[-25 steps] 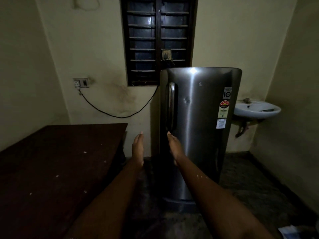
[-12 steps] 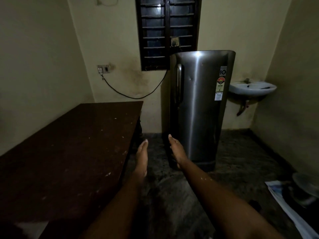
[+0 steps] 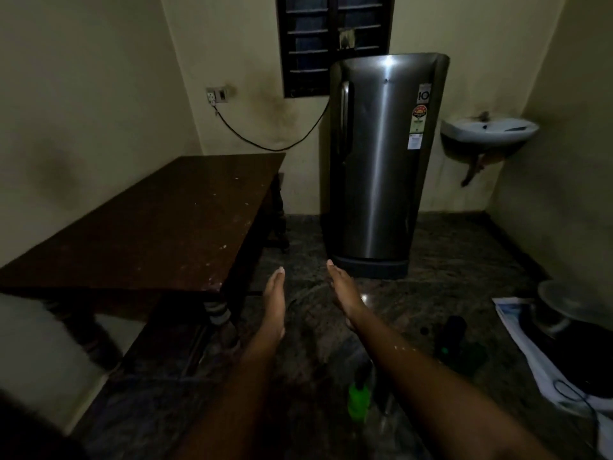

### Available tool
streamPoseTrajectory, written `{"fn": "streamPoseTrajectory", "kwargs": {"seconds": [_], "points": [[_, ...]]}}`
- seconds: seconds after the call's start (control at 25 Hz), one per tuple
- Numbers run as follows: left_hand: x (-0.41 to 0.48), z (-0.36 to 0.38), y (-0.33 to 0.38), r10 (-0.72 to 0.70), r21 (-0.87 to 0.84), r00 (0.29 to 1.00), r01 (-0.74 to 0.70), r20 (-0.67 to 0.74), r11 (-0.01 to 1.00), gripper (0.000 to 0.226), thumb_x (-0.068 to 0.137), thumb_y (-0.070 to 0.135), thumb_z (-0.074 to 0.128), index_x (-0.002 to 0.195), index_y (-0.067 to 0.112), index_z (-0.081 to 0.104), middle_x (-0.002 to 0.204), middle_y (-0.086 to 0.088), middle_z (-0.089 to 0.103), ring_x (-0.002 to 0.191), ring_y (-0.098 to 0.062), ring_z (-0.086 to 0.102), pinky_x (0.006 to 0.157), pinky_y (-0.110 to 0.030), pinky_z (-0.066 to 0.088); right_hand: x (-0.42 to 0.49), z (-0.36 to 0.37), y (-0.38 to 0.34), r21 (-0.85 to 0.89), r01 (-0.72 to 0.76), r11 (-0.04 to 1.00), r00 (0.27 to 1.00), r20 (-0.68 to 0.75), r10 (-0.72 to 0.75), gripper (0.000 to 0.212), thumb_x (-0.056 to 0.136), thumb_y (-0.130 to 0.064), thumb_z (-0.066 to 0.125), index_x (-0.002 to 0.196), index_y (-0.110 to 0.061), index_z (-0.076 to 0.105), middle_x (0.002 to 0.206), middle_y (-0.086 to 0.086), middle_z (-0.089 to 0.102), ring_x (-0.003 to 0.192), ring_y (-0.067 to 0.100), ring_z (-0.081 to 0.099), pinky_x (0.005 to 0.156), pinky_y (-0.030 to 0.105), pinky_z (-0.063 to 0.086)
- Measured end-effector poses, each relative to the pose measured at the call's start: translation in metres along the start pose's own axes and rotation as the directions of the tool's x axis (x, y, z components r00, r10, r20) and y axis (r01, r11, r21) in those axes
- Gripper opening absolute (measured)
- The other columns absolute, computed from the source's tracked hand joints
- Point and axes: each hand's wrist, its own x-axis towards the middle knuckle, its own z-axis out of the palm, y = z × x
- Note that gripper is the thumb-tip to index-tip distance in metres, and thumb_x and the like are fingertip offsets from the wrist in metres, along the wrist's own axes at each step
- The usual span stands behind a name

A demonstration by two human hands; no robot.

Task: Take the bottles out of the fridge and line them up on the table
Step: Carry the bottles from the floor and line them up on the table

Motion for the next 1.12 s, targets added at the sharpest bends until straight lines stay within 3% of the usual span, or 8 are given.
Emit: {"fn": "streamPoseTrajectory", "kwargs": {"seconds": [0.16,0.28,0.44,0.68,0.8,0.92,1.04,1.12], "points": [[-0.102,0.020,-0.063,-0.020,-0.024,0.999,0.019,-0.031,1.000,0.039,0.095,0.020,0.044,0.131,0.005,0.046,0.141,-0.013,0.046,0.131,-0.024,0.042,0.107,-0.026,0.029,-0.094,-0.060,0.034,0.096,-0.094,0.991,0.996,0.005,0.094,0.044,0.094,-0.040,0.044,0.124,-0.009,0.055,0.123,0.002,0.058,0.116,0.017,0.052,0.106,0.035,0.039],[-0.157,0.036,-0.098,-0.100,-0.036,0.995,0.100,-0.008,0.994,0.040,0.093,0.025,0.046,0.128,0.006,0.050,0.137,-0.010,0.050,0.127,-0.023,0.046,0.113,-0.036,0.031,-0.143,-0.099,0.057,0.085,-0.142,0.986,0.990,0.002,0.142,0.048,0.092,-0.044,0.046,0.129,-0.013,0.049,0.126,-0.002,0.053,0.118,0.015,0.048,0.108,0.034,0.036],[-0.197,0.072,-0.128,-0.110,-0.031,0.994,0.110,0.005,0.993,0.039,0.094,0.019,0.045,0.129,0.002,0.047,0.139,-0.012,0.048,0.130,-0.024,0.043,0.111,-0.030,0.029,-0.169,-0.155,0.084,0.085,-0.185,0.979,0.979,-0.071,0.191,0.046,0.093,-0.040,0.046,0.127,-0.009,0.053,0.126,0.003,0.057,0.118,0.019,0.052,0.104,0.031,0.040],[-0.186,0.148,-0.169,-0.101,0.026,0.995,0.100,0.020,0.995,0.037,0.095,0.007,0.040,0.128,-0.008,0.043,0.139,-0.022,0.045,0.115,-0.020,0.046,0.073,-0.005,0.042,-0.144,-0.231,0.107,0.035,-0.240,0.970,0.959,-0.147,0.243,0.042,0.094,-0.034,0.047,0.122,-0.006,0.058,0.125,0.007,0.059,0.114,0.022,0.056,0.096,0.026,0.040],[-0.166,0.182,-0.180,-0.137,0.001,0.990,0.137,-0.035,0.991,0.039,0.095,0.005,0.037,0.131,-0.009,0.039,0.143,-0.022,0.040,0.130,-0.029,0.041,0.083,-0.009,0.037,-0.115,-0.261,0.103,0.050,-0.253,0.966,0.959,-0.122,0.257,0.037,0.095,-0.026,0.047,0.120,-0.002,0.057,0.123,0.013,0.060,0.112,0.024,0.057,0.088,0.025,0.040],[-0.153,0.200,-0.187,-0.171,0.002,0.985,0.171,0.015,0.985,0.046,0.096,0.026,0.039,0.137,0.004,0.039,0.143,-0.011,0.042,0.134,-0.026,0.038,0.098,-0.013,0.040,-0.094,-0.276,0.088,0.007,-0.288,0.958,0.953,-0.099,0.287,0.037,0.095,-0.031,0.047,0.120,-0.006,0.058,0.121,0.005,0.059,0.112,0.023,0.056,0.089,0.027,0.041],[-0.140,0.227,-0.186,-0.180,-0.071,0.977,0.173,-0.111,0.982,0.039,0.096,0.017,0.039,0.131,-0.001,0.043,0.120,0.001,0.052,0.114,-0.013,0.044,0.070,0.002,0.041,-0.064,-0.293,0.080,-0.064,-0.313,0.947,0.949,-0.053,0.310,0.041,0.095,-0.033,0.044,0.126,-0.008,0.053,0.134,0.007,0.052,0.124,0.026,0.049,0.091,0.026,0.037],[-0.130,0.244,-0.183,-0.153,-0.078,0.969,0.140,-0.192,0.987,0.038,0.095,0.014,0.041,0.129,-0.002,0.046,0.123,-0.002,0.050,0.109,-0.012,0.050,0.076,0.002,0.039,-0.041,-0.302,0.080,-0.136,-0.332,0.934,0.940,0.037,0.339,0.043,0.097,-0.030,0.040,0.132,-0.005,0.046,0.141,0.010,0.046,0.131,0.025,0.043,0.094,0.022,0.035]]}}
